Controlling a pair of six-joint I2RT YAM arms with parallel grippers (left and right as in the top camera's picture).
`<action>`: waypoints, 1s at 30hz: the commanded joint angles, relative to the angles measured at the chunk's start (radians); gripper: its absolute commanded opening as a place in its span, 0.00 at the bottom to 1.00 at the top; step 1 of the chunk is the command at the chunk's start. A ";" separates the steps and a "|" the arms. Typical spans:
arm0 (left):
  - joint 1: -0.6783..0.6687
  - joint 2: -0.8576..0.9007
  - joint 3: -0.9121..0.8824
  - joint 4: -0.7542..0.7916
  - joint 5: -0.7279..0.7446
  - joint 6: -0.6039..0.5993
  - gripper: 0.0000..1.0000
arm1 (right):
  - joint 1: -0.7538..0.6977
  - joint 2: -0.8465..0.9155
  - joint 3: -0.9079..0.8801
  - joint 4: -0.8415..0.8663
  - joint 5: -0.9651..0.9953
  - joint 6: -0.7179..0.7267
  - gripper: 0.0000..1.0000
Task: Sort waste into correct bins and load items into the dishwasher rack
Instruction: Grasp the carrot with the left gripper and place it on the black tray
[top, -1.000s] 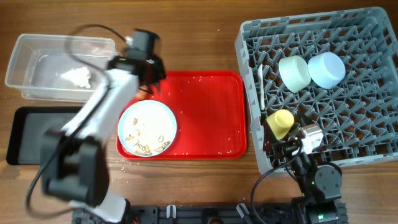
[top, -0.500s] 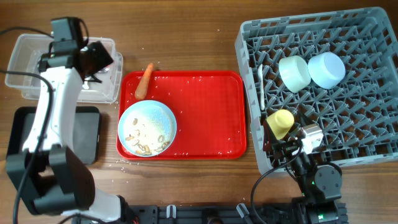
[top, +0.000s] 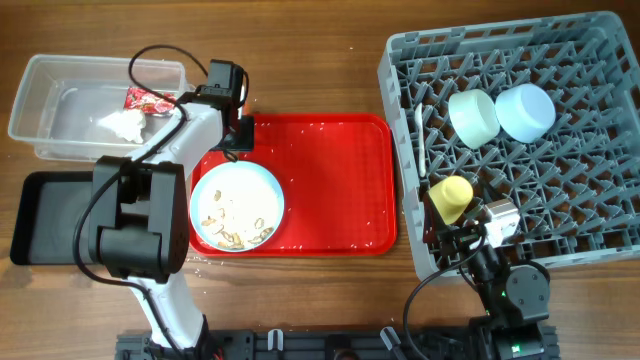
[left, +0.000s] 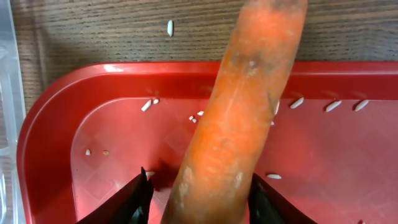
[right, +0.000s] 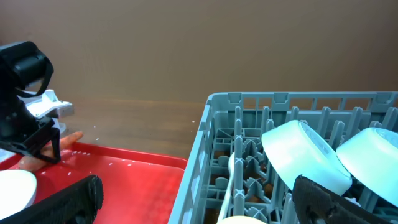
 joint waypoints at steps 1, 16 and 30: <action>0.005 0.007 0.022 0.013 -0.080 -0.037 0.38 | -0.004 -0.010 -0.001 0.003 -0.013 0.014 1.00; 0.007 -0.307 0.116 -0.209 -0.043 -0.180 0.57 | -0.004 -0.010 -0.001 0.003 -0.013 0.014 1.00; 0.010 0.056 0.054 -0.144 -0.058 -0.132 0.31 | -0.004 -0.010 -0.001 0.003 -0.013 0.014 1.00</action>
